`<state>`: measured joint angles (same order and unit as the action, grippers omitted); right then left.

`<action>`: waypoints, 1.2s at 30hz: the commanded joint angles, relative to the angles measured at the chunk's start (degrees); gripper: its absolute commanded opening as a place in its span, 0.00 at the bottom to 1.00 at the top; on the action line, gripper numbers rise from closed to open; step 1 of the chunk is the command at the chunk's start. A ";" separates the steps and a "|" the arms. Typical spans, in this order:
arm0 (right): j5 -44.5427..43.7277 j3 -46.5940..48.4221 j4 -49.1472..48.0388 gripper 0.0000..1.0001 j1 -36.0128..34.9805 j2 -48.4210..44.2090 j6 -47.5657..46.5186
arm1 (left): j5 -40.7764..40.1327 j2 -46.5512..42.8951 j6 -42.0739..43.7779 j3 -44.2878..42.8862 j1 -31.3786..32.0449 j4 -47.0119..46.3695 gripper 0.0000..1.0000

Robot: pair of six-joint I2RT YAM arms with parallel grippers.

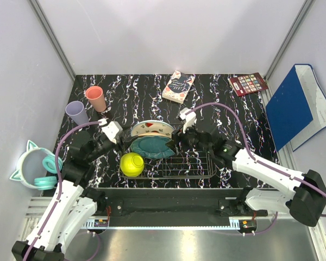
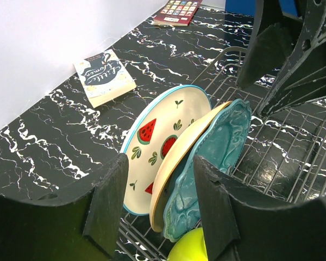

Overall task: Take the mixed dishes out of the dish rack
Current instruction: Pick up the plate from the dish rack.

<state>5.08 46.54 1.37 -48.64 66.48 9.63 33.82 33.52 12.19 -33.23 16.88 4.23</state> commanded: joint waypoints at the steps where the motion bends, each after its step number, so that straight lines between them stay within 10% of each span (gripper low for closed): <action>1: 0.36 -1.10 0.22 0.67 -0.49 -0.74 -0.05 | -0.25 0.50 0.03 -0.16 0.25 -3.09 0.56; 24: 2.65 0.74 -7.52 0.61 -0.40 8.05 -1.19 | 0.46 3.13 -1.90 0.28 0.34 -6.08 0.56; 36: 2.74 -0.93 -9.45 0.38 -0.40 9.46 -0.93 | 0.54 4.27 -1.64 0.01 0.78 -6.08 0.56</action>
<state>4.97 45.10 -3.77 -48.36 75.00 7.20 34.02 37.69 10.63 -33.15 17.37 1.93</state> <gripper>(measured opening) 0.468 0.558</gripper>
